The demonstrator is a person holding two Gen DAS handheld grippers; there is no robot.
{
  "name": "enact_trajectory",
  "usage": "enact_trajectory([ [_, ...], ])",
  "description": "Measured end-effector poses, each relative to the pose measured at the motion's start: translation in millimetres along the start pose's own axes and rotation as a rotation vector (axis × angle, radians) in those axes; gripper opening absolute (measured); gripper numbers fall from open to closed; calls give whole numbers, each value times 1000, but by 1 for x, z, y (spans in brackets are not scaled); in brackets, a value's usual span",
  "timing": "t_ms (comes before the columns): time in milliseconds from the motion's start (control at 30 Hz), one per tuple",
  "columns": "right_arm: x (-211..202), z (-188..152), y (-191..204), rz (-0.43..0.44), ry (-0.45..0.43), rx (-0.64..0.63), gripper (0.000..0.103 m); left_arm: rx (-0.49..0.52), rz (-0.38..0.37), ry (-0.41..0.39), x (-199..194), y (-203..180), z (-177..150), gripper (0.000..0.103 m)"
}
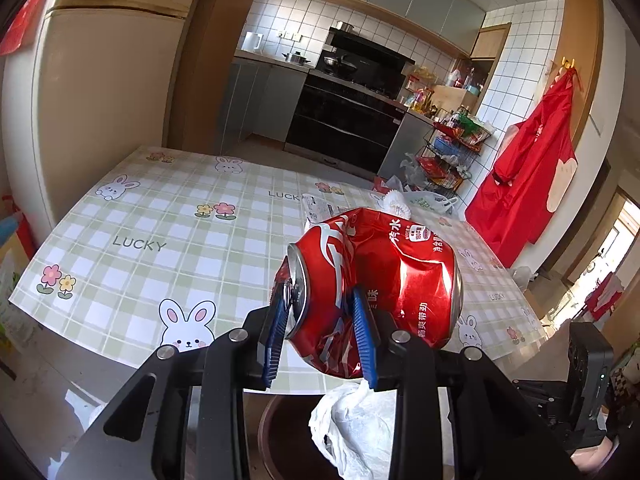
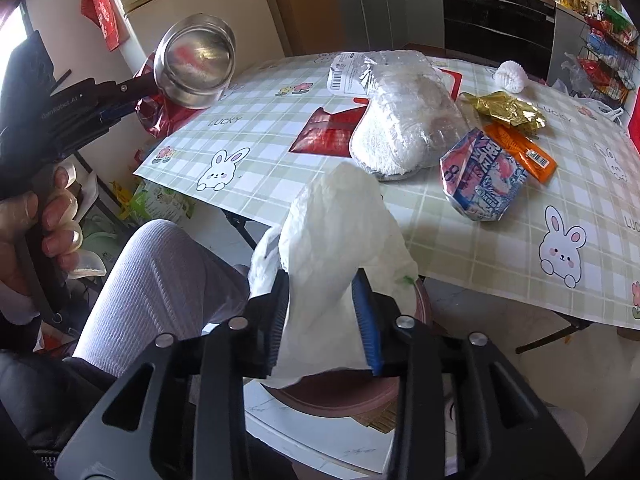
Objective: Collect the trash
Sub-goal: 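Drop the white bag into the bin with the right tool while the left tool grasps the red can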
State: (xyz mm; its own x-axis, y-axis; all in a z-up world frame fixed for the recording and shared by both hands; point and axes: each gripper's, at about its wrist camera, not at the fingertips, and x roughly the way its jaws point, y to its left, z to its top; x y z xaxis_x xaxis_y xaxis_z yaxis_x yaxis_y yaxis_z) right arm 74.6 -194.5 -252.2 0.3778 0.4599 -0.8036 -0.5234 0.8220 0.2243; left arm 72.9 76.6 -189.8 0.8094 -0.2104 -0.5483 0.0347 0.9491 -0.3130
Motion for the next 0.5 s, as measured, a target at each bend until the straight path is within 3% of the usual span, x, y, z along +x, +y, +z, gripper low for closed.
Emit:
enact_trajectory([
  [233, -13, 3, -9, 3, -75, 41, 65, 32, -2, 41, 8, -6, -11, 31],
  [400, -30, 5, -16, -28, -178, 80, 91, 60, 6, 69, 11, -13, -22, 31],
  [500, -43, 5, -22, -83, -248, 109, 95, 83, 12, 91, 15, -17, -30, 31],
])
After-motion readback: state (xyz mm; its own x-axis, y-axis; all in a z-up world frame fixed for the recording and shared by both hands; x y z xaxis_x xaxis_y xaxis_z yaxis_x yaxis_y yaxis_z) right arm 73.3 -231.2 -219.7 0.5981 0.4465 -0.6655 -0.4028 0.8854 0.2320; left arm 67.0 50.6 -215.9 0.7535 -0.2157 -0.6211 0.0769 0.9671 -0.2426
